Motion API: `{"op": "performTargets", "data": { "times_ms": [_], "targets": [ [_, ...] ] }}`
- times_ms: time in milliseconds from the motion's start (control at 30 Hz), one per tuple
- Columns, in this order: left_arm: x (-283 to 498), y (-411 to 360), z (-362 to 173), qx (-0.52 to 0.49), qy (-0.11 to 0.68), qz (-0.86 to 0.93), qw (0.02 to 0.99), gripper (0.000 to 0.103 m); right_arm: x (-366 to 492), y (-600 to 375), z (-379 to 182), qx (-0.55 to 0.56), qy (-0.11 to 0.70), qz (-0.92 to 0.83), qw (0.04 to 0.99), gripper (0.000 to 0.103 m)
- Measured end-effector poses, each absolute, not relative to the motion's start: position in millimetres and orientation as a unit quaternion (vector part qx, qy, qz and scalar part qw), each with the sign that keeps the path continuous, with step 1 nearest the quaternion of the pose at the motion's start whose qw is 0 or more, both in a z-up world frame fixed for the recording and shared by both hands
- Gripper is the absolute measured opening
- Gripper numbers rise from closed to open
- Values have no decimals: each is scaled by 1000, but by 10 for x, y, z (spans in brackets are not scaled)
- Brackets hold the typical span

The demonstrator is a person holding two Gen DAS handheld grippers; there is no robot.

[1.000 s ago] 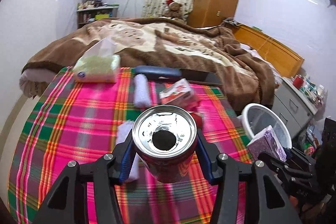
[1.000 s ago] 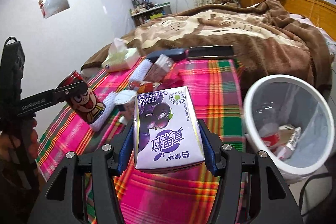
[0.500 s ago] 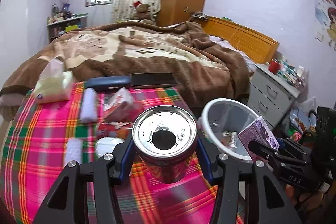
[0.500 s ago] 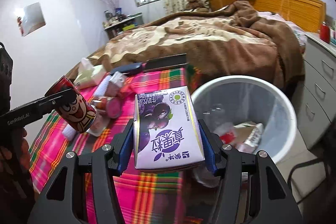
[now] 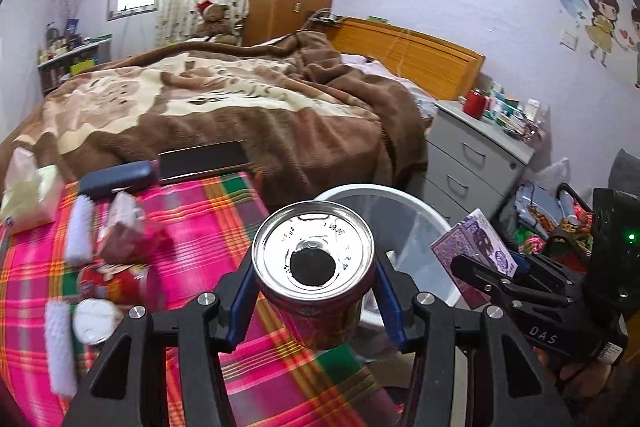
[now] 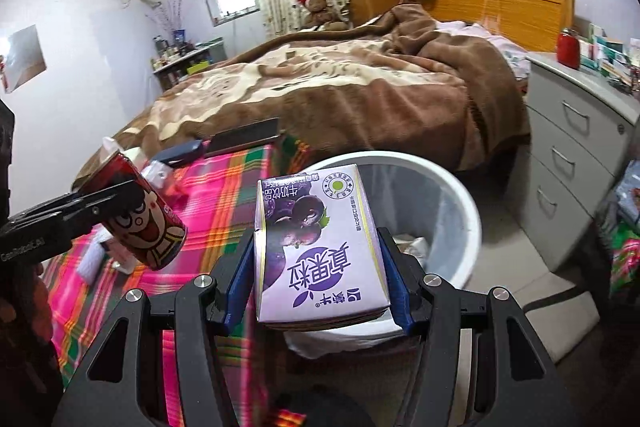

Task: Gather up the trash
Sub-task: 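Carry the juice box and red can over the white bin and open both tools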

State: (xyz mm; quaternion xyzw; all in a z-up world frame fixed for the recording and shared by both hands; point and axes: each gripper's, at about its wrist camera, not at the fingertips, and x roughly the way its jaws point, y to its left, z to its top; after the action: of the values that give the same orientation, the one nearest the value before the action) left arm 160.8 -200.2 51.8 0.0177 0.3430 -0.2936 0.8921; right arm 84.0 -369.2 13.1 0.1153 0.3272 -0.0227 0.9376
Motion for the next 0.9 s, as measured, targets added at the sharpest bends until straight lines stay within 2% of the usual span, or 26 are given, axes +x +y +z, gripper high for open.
{"op": "performTargets", "data": {
  "times_ms": [433,833,900],
  "targets": [
    [1812,-2689,253,32,372,-331,866,53,1002,-4029,-103,120,369,-61,920,58],
    [2088,-2907,-61,25,405,-337,850,54,1188,-4173,-282,92,408,-72,906,59],
    [2101,-2902,-60,17,404,-344,848,57,1188,-4208,-305,96,410,-75,904,59]
  ]
}}
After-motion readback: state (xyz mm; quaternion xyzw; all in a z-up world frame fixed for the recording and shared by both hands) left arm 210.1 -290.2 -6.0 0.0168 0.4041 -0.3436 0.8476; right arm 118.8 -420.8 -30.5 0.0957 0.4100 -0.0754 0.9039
